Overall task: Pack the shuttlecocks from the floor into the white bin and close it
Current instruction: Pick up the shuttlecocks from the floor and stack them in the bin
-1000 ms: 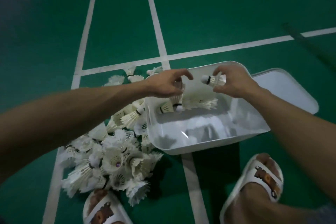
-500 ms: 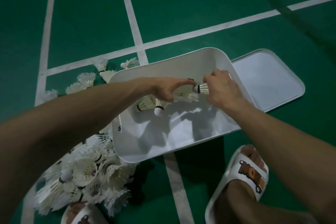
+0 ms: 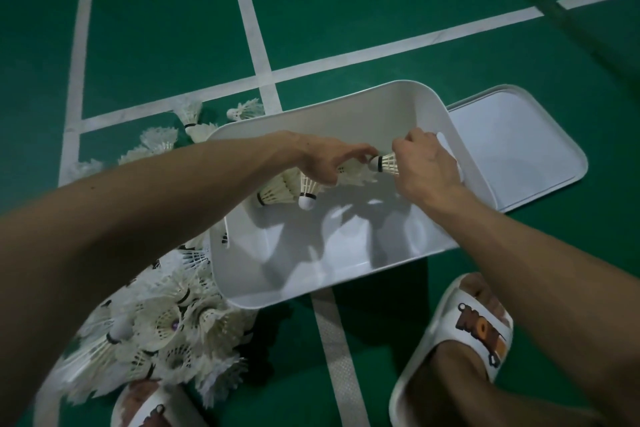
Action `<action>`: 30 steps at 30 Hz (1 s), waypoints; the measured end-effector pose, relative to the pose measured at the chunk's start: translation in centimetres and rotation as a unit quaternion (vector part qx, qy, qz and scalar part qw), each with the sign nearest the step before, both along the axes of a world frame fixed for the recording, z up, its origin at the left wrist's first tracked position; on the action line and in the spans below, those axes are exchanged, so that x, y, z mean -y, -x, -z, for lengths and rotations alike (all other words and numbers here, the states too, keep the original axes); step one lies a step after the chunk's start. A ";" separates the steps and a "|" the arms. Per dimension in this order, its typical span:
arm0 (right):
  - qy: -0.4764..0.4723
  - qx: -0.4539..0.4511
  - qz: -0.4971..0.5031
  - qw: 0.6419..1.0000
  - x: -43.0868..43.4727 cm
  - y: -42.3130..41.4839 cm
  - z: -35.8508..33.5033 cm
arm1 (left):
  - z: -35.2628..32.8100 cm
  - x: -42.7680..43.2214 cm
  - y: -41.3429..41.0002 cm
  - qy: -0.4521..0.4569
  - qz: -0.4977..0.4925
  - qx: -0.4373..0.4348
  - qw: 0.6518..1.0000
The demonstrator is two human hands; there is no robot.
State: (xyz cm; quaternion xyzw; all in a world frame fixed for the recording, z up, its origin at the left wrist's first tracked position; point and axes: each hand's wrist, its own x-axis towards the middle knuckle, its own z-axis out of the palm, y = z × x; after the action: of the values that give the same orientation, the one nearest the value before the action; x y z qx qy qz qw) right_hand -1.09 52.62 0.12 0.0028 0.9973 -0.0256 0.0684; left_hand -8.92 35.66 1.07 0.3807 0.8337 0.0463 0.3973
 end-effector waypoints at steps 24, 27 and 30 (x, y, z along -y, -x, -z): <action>0.047 -0.018 0.028 0.998 0.0 0.0 0.1 | 0.6 -0.5 1.2 0.002 0.023 -0.026 0.999; 0.040 -0.023 0.029 0.999 0.1 -0.1 0.0 | 0.2 -0.6 1.2 -0.039 -0.003 -0.031 0.999; 0.025 -0.017 0.011 0.999 0.1 -0.3 0.0 | 0.5 -1.5 1.0 -0.084 -0.029 -0.036 0.995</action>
State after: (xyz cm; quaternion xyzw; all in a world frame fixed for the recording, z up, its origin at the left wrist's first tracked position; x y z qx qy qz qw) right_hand -0.78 52.49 0.13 0.0120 0.9973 -0.0517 0.0509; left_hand -9.95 37.17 0.59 0.3899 0.8511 0.1138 0.3326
